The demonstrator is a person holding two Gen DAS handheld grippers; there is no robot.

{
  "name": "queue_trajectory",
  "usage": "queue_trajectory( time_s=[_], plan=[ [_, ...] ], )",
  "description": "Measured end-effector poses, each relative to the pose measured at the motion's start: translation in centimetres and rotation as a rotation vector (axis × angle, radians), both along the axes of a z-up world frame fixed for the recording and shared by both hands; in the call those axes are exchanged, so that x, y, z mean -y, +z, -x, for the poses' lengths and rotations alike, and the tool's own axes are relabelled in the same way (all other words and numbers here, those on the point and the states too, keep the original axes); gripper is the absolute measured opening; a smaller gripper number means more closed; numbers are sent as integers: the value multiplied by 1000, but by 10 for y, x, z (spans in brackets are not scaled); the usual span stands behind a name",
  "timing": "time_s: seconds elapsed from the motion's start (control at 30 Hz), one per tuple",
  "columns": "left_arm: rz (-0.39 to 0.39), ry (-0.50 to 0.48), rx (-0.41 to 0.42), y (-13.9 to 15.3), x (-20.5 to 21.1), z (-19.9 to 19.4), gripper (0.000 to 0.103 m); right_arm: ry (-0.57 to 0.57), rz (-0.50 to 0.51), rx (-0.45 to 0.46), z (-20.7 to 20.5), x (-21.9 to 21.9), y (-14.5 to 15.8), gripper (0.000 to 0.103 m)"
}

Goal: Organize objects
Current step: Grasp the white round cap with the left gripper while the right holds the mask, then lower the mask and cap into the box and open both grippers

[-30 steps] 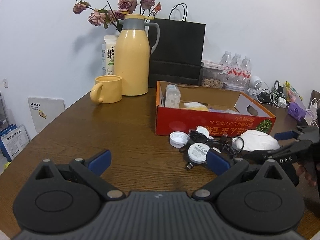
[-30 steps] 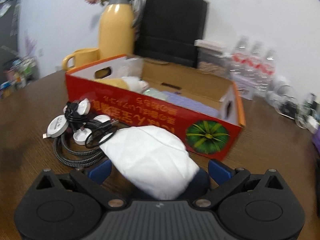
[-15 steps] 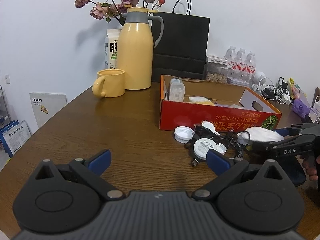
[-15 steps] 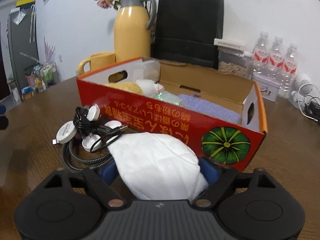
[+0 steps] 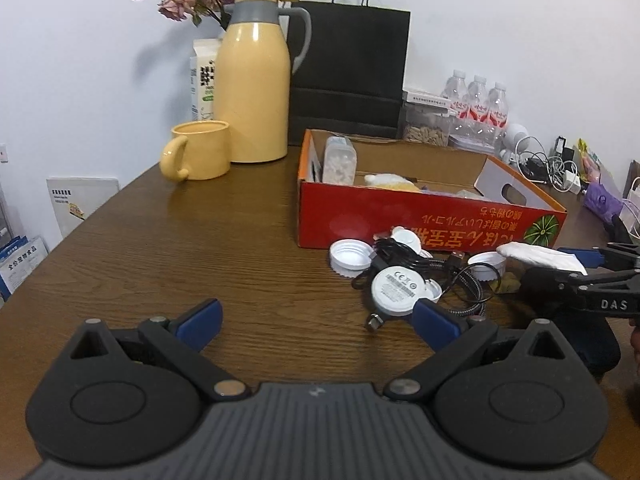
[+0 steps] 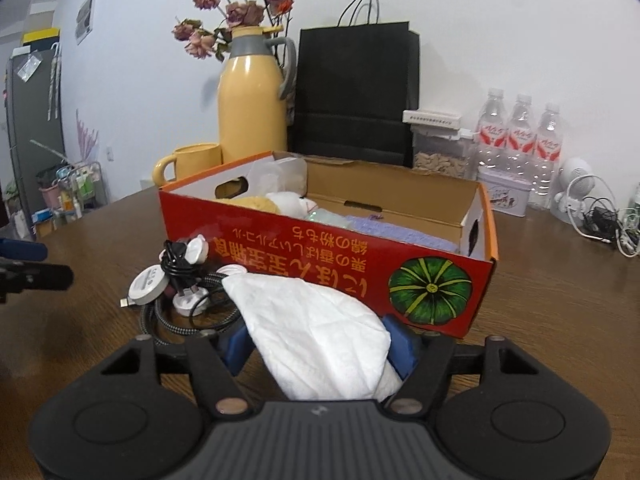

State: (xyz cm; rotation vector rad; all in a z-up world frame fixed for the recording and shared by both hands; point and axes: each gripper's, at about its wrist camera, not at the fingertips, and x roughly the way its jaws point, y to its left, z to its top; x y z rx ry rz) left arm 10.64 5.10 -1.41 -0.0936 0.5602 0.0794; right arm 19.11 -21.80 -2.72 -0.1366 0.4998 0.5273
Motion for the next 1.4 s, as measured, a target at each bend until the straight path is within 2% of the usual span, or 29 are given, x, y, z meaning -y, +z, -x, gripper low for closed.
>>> queue_trajectory(
  time_s=[0.37,0.4,0.43,0.47,0.5,0.63,0.97,1.2,1.4],
  plan=[
    [-8,-111,-35,-19,31,-55,102,-52,-34,71,16,6,1,67],
    [-4,-124,-40,-21,32,-58,87,-51,-36,73,17,6,1,67],
    [2,-134,-47,-23,34,-60,59,-51,-36,75,17,6,1,67],
    [13,-145,-54,-25,34,-61,47,-51,-37,78,18,6,1,67],
    [36,-160,-49,-26,32,-61,40,-51,-39,80,18,6,1,67],
    [-12,-167,-5,-26,37,-45,40,-54,-39,89,19,7,0,67],
    [26,-208,16,-20,44,-24,40,2,-43,124,38,-14,2,67],
    [19,-183,82,1,37,-12,40,0,-57,142,42,-20,8,67],
    [2,-176,124,20,37,-21,40,-19,-78,173,35,-18,23,67]
  ],
)
